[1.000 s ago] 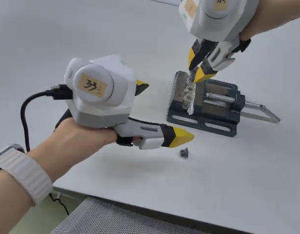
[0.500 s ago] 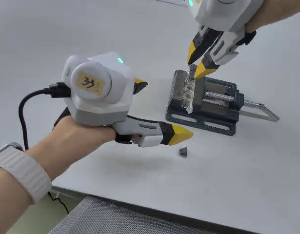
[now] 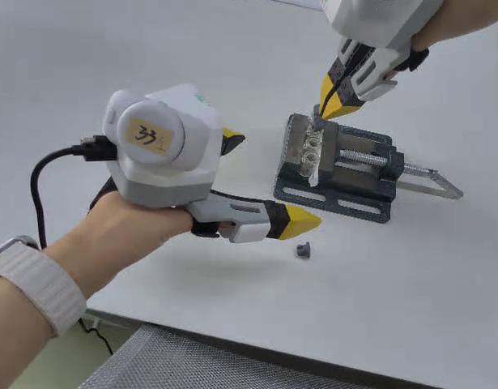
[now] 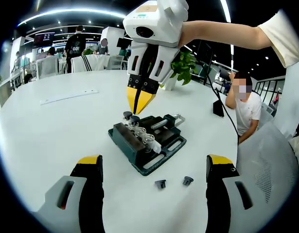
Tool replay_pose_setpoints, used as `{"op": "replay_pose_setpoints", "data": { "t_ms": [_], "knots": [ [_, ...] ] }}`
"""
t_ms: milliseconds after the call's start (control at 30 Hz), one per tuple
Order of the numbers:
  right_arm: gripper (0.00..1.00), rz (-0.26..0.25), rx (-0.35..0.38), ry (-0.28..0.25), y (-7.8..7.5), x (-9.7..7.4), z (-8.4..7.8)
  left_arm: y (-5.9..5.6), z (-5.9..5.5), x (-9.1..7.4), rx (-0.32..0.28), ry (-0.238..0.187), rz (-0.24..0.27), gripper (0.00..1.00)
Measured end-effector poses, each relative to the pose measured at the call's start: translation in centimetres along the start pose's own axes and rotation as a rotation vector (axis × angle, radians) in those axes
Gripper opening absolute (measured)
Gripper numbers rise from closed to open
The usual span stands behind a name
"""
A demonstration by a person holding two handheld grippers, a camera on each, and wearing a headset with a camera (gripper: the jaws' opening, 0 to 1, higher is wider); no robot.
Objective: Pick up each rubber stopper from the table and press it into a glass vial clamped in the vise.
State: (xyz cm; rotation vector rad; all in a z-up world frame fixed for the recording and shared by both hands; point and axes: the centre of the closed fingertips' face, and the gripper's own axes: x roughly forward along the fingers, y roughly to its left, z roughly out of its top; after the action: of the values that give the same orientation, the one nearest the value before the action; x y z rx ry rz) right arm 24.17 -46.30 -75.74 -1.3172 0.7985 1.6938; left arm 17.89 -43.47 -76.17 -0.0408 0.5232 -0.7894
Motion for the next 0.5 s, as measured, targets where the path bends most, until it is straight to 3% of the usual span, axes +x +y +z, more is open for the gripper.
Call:
{"op": "replay_pose_setpoints", "data": {
  "t_ms": [267,500],
  "knots": [
    [0.00,0.005,0.012,-0.005,0.37,0.04,0.09,-0.08,-0.10,0.01,-0.001,0.004,-0.002,0.86],
    [0.00,0.007,0.014,-0.004,-0.47,0.56,-0.08,-0.01,-0.11,-0.01,-0.003,0.004,0.000,0.86]
  ]
}}
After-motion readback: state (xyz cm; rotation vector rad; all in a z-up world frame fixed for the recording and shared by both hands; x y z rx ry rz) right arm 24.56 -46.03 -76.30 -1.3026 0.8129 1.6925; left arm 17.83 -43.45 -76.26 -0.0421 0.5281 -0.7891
